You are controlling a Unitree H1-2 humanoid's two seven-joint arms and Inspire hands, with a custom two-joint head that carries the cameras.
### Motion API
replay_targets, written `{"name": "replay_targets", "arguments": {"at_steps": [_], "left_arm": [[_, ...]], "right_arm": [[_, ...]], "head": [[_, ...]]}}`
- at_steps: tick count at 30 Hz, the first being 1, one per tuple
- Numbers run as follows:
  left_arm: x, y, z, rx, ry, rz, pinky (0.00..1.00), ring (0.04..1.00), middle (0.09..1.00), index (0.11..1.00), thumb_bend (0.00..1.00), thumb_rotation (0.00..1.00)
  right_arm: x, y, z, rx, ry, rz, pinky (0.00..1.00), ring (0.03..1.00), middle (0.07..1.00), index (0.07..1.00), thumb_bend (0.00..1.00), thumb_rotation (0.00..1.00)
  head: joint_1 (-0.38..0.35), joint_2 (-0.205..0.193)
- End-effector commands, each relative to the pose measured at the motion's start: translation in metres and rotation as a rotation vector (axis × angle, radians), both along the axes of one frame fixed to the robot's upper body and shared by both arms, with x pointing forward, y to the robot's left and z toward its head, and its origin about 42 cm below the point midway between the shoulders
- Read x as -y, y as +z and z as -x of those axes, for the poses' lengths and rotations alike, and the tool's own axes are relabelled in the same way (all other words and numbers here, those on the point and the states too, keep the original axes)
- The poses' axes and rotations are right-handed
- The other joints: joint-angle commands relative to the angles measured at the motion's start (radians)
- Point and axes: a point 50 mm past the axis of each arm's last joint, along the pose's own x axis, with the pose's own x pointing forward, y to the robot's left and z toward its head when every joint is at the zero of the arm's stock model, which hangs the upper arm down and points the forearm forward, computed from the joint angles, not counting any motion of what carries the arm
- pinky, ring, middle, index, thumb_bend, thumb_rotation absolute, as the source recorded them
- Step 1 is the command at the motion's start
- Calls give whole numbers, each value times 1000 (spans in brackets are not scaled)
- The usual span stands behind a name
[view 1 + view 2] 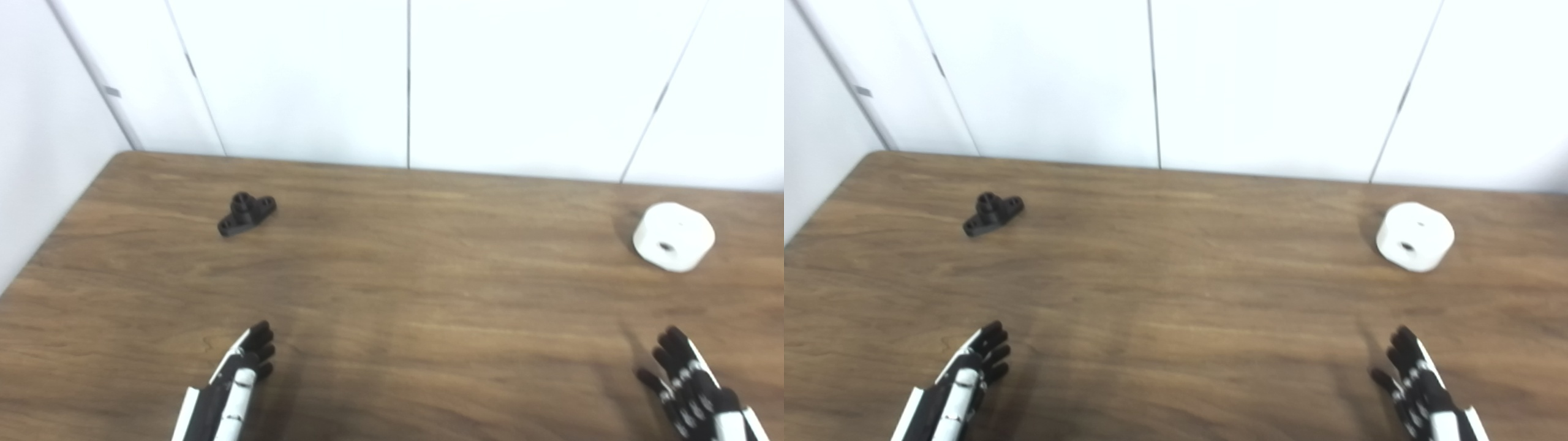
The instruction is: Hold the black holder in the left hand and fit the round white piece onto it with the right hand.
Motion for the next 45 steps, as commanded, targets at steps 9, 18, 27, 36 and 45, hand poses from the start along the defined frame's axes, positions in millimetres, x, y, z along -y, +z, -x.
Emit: {"name": "replay_targets", "arguments": {"at_steps": [9, 18, 27, 36, 45], "left_arm": [[17, -3, -18, 72, 4, 26, 839, 871, 883, 876, 328, 664], [23, -4, -22, 70, 5, 15, 809, 860, 878, 868, 319, 603], [23, -8, -23, 79, -2, 9, 796, 863, 875, 866, 318, 565], [23, -12, -25, 66, 3, 7, 764, 853, 874, 862, 353, 532], [24, -9, -25, 55, 12, -6, 785, 865, 883, 870, 369, 498]], "right_arm": [[14, -6, -9, 24, -8, 25, 990, 986, 981, 976, 622, 1000], [19, -6, -11, 2, -25, 22, 1000, 1000, 994, 993, 641, 1000], [19, -9, -11, -4, -22, 21, 1000, 1000, 1000, 1000, 622, 1000], [22, -16, -12, -3, -14, 23, 1000, 1000, 1000, 1000, 595, 1000], [22, -10, -13, 2, -17, 24, 1000, 1000, 1000, 1000, 600, 1000]], "head": [[72, -32], [114, -59], [115, -83], [120, -96], [109, -79]]}}
